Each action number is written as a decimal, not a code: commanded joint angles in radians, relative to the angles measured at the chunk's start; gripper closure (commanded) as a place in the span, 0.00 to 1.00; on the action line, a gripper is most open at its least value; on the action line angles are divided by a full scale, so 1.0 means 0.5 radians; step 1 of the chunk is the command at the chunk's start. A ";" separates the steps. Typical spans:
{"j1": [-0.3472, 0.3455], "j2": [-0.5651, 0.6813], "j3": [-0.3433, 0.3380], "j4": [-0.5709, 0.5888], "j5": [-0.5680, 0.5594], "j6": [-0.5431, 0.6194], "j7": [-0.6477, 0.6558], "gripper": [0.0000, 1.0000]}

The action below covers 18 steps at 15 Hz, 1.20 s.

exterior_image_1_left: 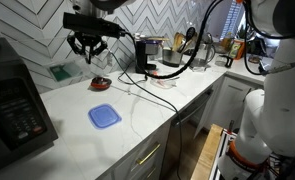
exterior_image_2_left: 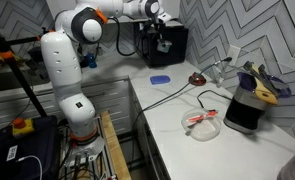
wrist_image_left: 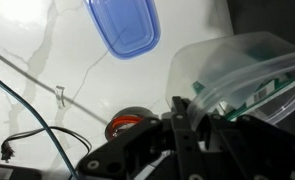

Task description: Remove the clear bowl from the oven top and it on the counter top to the right side of the oven

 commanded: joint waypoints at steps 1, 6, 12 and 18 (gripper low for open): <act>-0.074 -0.006 0.080 0.005 -0.006 -0.008 0.009 0.93; -0.187 -0.031 0.028 -0.139 0.038 0.142 0.097 0.98; -0.318 0.136 -0.012 -0.382 -0.023 0.538 0.172 0.98; -0.274 0.337 -0.032 -0.354 -0.016 0.590 0.184 0.93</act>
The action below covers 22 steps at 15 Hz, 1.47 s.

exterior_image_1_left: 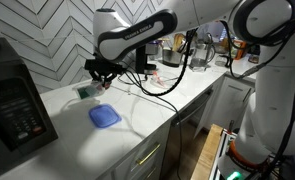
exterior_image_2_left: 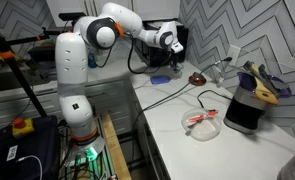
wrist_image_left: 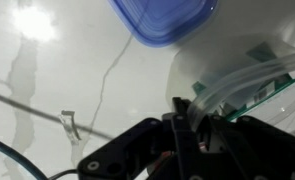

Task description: Remove the clear bowl from the oven top and it on the counter top to the right side of the oven

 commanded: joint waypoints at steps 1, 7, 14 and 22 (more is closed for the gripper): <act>0.017 0.022 -0.014 0.008 0.006 0.003 0.005 0.93; 0.074 0.158 -0.086 0.069 -0.396 0.290 -0.005 0.98; -0.041 0.366 0.008 0.175 -0.074 0.829 -0.664 0.98; -0.135 0.467 0.106 0.227 0.496 0.714 -1.567 0.98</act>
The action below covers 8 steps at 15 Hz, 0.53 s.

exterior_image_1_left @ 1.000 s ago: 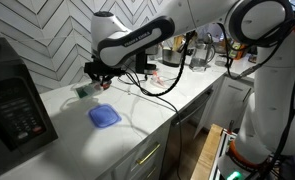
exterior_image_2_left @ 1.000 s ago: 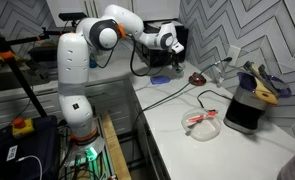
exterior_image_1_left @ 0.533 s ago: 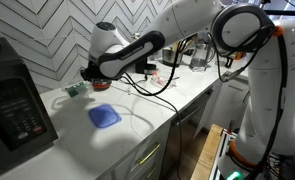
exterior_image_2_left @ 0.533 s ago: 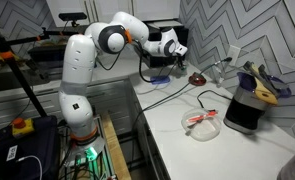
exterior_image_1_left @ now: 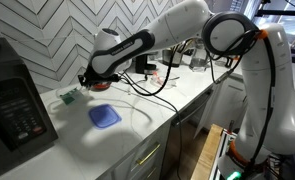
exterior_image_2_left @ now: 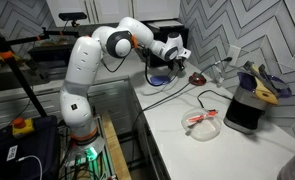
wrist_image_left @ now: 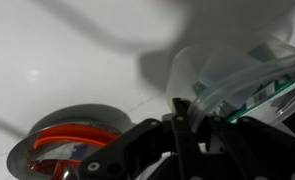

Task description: Remove the clear bowl from the oven top and it on the counter top to the right side of the oven

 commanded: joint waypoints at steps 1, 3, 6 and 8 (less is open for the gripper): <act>-0.016 0.017 -0.017 0.016 0.093 -0.058 -0.223 0.98; -0.023 0.022 -0.022 0.014 0.117 -0.065 -0.263 0.82; -0.026 -0.033 -0.026 -0.024 0.160 -0.119 -0.261 0.54; -0.001 -0.175 -0.025 -0.130 0.157 -0.051 -0.253 0.38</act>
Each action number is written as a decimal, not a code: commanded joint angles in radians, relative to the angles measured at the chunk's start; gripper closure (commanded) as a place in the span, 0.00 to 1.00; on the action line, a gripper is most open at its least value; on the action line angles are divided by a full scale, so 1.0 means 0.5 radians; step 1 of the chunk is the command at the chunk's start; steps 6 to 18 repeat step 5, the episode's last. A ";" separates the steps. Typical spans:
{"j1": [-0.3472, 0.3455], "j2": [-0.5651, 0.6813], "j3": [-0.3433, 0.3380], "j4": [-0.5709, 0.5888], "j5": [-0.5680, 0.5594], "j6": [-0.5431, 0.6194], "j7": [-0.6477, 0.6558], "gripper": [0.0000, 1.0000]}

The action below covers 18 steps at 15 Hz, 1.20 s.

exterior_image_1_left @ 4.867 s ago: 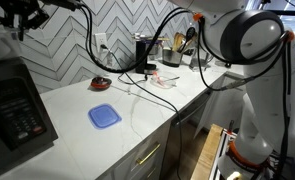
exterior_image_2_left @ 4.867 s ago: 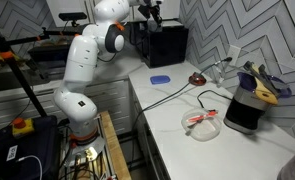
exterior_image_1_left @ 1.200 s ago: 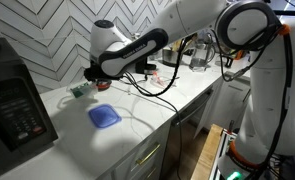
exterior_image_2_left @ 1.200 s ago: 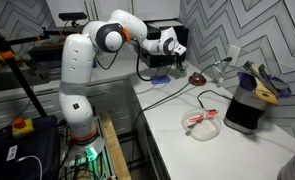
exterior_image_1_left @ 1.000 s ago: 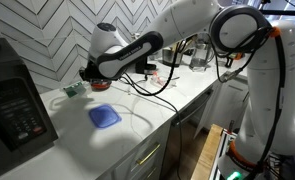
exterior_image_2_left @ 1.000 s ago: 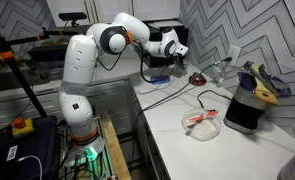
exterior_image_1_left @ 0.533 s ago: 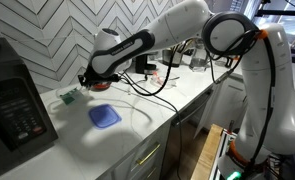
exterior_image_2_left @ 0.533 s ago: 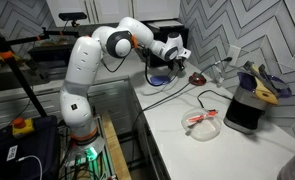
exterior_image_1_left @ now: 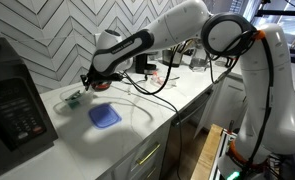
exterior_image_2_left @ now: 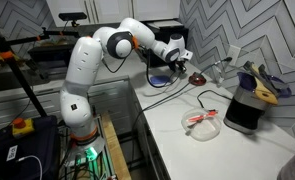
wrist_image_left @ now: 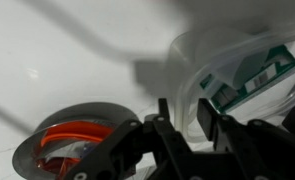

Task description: Remove the clear bowl from the oven top and it on the counter top to the right side of the oven

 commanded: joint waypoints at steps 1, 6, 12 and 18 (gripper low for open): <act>0.040 -0.295 0.003 -0.216 0.038 0.050 -0.048 0.31; 0.090 -0.281 -0.015 -0.079 -0.015 0.028 -0.031 0.26; 0.090 -0.281 -0.015 -0.079 -0.015 0.028 -0.031 0.26; 0.090 -0.281 -0.015 -0.079 -0.015 0.028 -0.031 0.26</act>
